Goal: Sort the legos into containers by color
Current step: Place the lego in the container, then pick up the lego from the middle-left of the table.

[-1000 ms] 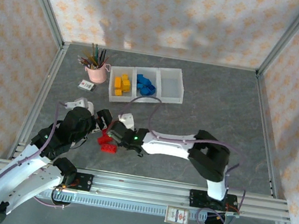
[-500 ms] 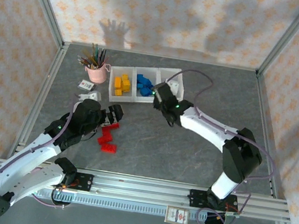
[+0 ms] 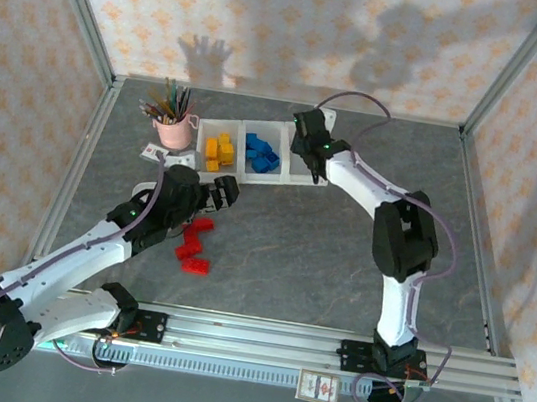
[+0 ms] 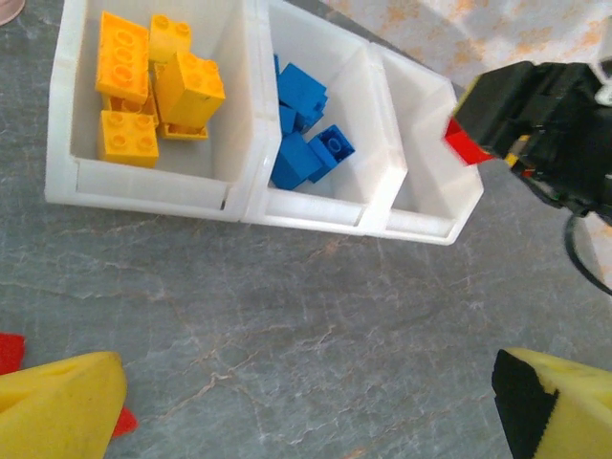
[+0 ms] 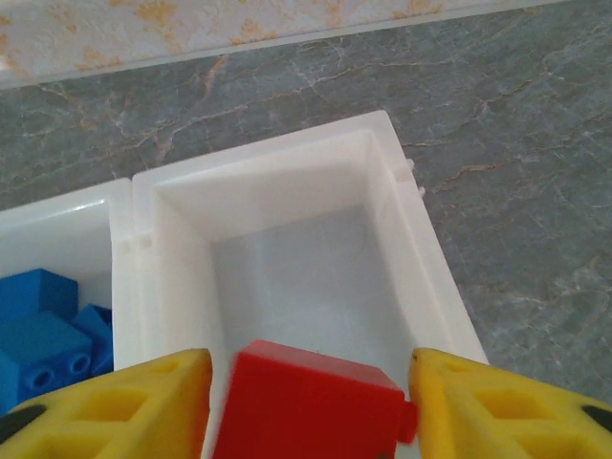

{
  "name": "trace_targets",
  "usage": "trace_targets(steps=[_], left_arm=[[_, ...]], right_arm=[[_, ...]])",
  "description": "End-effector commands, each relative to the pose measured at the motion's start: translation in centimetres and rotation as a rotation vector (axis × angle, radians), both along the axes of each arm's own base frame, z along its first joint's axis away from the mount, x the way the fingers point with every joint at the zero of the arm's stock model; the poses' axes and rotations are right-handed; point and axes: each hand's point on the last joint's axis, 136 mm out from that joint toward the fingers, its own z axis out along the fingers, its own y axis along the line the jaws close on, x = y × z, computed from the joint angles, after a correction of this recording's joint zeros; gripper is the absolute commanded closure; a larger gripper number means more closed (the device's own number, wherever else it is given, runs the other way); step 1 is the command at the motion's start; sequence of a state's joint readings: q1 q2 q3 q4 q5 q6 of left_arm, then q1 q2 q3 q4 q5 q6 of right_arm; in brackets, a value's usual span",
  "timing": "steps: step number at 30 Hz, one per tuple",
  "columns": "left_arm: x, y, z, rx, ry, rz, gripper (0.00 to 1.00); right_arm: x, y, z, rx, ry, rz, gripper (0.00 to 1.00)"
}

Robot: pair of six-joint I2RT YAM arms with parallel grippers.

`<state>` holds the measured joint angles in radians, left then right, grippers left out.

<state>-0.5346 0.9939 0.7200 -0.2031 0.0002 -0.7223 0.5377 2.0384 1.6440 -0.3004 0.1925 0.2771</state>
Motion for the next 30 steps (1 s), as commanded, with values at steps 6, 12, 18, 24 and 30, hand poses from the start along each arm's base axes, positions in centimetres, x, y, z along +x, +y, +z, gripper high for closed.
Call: trace_targets(steps=[6,12,18,24,30], left_arm=[[0.8,0.4,2.4,0.021,-0.058,0.016,0.01],[-0.5,1.4,2.7,0.022,-0.051,0.026,0.01],[-2.9,3.1,2.5,0.012,-0.025,0.06,0.01],[-5.5,5.5,1.4,0.01,0.01,0.129,0.01],[-7.4,8.1,1.2,0.036,0.05,0.227,0.01]], right_arm=[[-0.8,1.5,4.1,0.008,-0.035,0.095,0.31],[-6.4,4.4,4.3,0.039,-0.03,0.189,0.26],[-13.2,8.1,3.5,0.073,-0.011,0.286,0.2],[-20.4,13.4,1.7,0.116,0.018,0.449,0.15],[-26.3,19.4,-1.0,0.127,0.062,0.643,0.11]])
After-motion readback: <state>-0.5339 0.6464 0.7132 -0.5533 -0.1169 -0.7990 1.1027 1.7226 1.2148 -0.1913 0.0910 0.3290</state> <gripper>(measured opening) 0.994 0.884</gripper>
